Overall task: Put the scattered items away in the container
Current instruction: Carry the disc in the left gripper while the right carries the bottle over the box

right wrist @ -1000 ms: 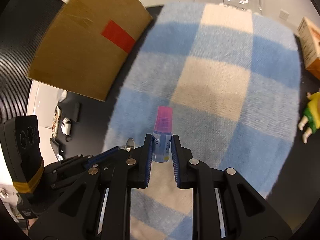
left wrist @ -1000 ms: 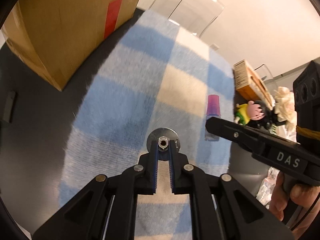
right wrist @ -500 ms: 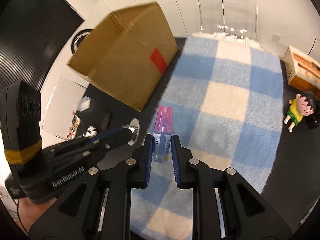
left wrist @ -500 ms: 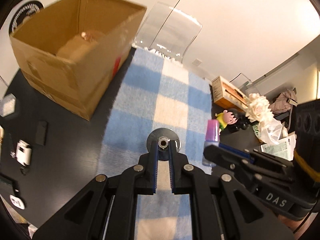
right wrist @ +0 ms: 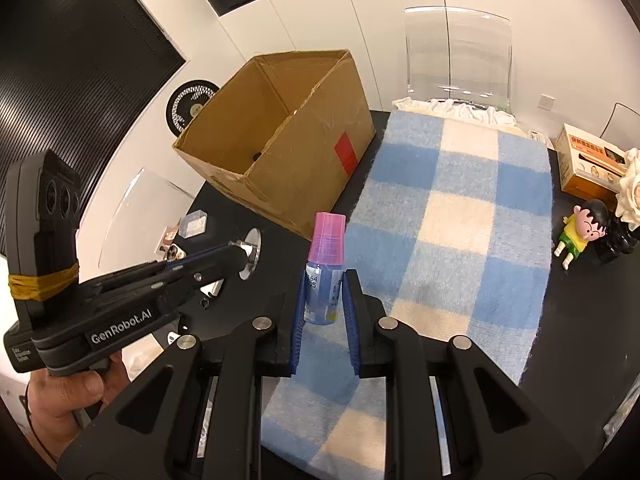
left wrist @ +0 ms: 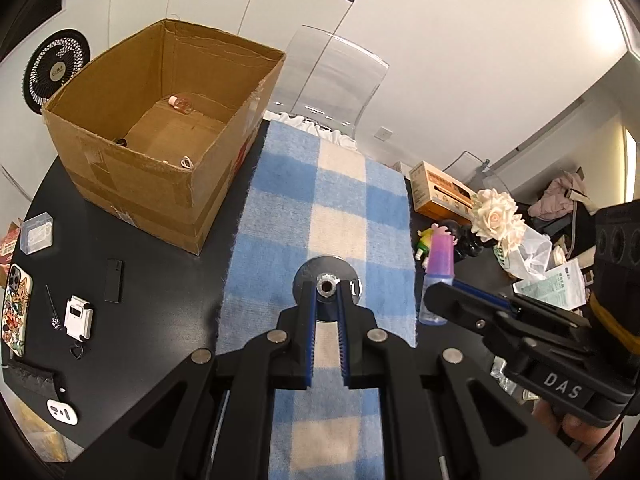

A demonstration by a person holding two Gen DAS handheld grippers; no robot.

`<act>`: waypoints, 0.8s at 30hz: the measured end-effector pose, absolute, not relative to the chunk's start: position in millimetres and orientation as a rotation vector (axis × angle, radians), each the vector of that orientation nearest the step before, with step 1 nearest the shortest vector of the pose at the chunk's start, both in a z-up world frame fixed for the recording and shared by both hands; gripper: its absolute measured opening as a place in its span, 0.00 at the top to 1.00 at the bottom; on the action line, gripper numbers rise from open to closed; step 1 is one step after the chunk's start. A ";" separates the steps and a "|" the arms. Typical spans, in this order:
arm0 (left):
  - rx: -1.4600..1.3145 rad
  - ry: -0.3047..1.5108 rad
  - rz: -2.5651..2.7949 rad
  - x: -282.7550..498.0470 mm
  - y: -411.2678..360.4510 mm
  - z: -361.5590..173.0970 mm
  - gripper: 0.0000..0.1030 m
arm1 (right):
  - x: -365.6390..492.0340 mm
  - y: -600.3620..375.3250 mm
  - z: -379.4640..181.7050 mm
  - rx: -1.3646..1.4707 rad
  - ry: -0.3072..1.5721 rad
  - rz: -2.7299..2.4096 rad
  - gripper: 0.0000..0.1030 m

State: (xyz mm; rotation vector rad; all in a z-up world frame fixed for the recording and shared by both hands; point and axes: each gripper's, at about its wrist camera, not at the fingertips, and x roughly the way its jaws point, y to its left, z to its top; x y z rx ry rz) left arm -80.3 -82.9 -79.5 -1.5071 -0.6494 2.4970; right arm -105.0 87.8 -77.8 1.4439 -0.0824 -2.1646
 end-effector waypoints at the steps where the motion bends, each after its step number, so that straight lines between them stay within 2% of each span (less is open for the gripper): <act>1: -1.512 -0.646 2.485 -80.8 -80.8 -82.3 0.91 | -104.6 88.2 -77.2 1.443 -0.085 -2.168 0.82; 12: -1.643 -0.632 2.355 -73.9 -59.6 -127.8 0.91 | -90.5 116.1 -110.5 1.557 -0.161 -2.176 0.82; 24: -1.619 -0.714 2.387 -78.5 -83.4 -124.7 0.91 | -99.3 96.1 -118.2 1.577 -0.115 -2.137 0.82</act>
